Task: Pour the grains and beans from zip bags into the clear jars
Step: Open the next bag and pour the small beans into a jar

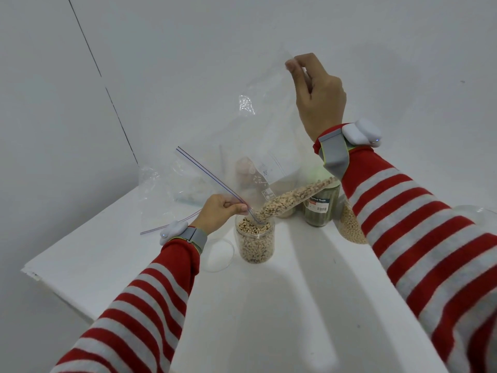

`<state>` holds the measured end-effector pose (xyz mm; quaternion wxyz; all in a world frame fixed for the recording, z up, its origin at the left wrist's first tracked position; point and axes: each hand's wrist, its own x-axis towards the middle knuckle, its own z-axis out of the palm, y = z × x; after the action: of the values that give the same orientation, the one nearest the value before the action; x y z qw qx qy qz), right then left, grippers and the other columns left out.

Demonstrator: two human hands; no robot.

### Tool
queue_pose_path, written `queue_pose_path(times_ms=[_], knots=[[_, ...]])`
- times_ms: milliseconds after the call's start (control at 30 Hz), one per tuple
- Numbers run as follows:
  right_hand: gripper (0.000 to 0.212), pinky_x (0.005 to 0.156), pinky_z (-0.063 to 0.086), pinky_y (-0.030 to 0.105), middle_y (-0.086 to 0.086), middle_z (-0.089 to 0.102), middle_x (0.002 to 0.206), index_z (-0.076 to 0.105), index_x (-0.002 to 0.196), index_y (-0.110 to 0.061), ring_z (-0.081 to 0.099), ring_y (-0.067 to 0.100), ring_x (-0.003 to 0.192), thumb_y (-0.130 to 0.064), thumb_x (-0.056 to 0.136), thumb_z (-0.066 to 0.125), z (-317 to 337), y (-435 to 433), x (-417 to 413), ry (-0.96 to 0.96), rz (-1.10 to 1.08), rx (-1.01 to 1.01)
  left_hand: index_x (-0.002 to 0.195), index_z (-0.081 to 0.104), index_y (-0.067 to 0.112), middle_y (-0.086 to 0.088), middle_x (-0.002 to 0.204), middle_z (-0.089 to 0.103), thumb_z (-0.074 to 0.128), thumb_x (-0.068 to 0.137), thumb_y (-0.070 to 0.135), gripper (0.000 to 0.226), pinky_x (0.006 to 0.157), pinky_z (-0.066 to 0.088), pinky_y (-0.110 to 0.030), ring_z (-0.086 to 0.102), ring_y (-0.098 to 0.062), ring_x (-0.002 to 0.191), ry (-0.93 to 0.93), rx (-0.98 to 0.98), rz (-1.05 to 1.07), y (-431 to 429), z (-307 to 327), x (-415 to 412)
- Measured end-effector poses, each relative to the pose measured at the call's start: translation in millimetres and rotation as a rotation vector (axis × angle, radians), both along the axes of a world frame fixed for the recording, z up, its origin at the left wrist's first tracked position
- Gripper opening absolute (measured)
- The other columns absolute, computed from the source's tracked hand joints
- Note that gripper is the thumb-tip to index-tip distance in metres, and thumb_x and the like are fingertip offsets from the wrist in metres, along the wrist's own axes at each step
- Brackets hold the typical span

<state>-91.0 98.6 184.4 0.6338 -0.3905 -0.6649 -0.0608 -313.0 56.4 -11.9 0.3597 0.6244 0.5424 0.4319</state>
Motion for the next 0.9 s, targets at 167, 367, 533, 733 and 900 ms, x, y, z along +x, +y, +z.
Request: queue_pose_path(times_ms=[167, 367, 533, 733, 900], knots=[[0.033, 0.046, 0.022, 0.017, -0.006, 0.027, 0.046, 0.065, 0.103, -0.013, 0.031, 0.009, 0.042, -0.041, 0.101, 0.047, 1, 0, 0, 0.032, 0.025, 0.015, 0.098, 0.074, 0.001, -0.014, 0.090, 0.075, 0.072, 0.086, 0.010, 0.016, 0.091, 0.055, -0.032, 0.073, -0.021, 0.090, 0.015, 0.001, 0.001, 0, -1, 0], [0.034, 0.047, 0.021, 0.016, -0.006, 0.027, 0.046, 0.065, 0.103, -0.014, 0.032, 0.012, 0.042, -0.042, 0.102, 0.045, 0, 0, 2, 0.031, 0.047, -0.011, 0.099, 0.074, 0.001, -0.013, 0.089, 0.076, 0.071, 0.086, 0.011, 0.017, 0.089, 0.055, -0.028, 0.073, -0.019, 0.090, 0.021, -0.005, 0.007, 0, -2, 0], [0.036, 0.048, 0.026, 0.021, 0.000, 0.038, 0.051, 0.063, 0.095, -0.014, 0.032, 0.013, 0.045, -0.045, 0.101, 0.046, 0, 2, 1, 0.039, 0.098, -0.028, 0.094, 0.074, 0.004, -0.016, 0.094, 0.075, 0.070, 0.086, 0.007, 0.009, 0.082, 0.054, -0.023, 0.073, -0.020, 0.089, 0.002, -0.010, 0.013, -1, -5, -1], [0.036, 0.048, 0.025, 0.020, -0.006, 0.032, 0.049, 0.064, 0.097, -0.016, 0.031, 0.013, 0.045, -0.047, 0.100, 0.046, 1, 9, 6, 0.065, 0.084, -0.054, 0.089, 0.074, 0.007, -0.015, 0.094, 0.075, 0.069, 0.085, 0.003, 0.007, 0.093, 0.055, -0.037, 0.073, -0.022, 0.089, -0.025, -0.013, 0.003, 0, -3, 0], [0.034, 0.049, 0.027, 0.023, -0.006, 0.032, 0.048, 0.064, 0.098, -0.019, 0.034, 0.012, 0.046, -0.048, 0.100, 0.046, 0, 10, 7, 0.042, 0.097, -0.091, 0.095, 0.076, 0.004, -0.011, 0.091, 0.076, 0.072, 0.085, 0.009, 0.013, 0.098, 0.052, -0.042, 0.073, -0.020, 0.091, 0.029, -0.039, 0.000, 1, -4, 2]])
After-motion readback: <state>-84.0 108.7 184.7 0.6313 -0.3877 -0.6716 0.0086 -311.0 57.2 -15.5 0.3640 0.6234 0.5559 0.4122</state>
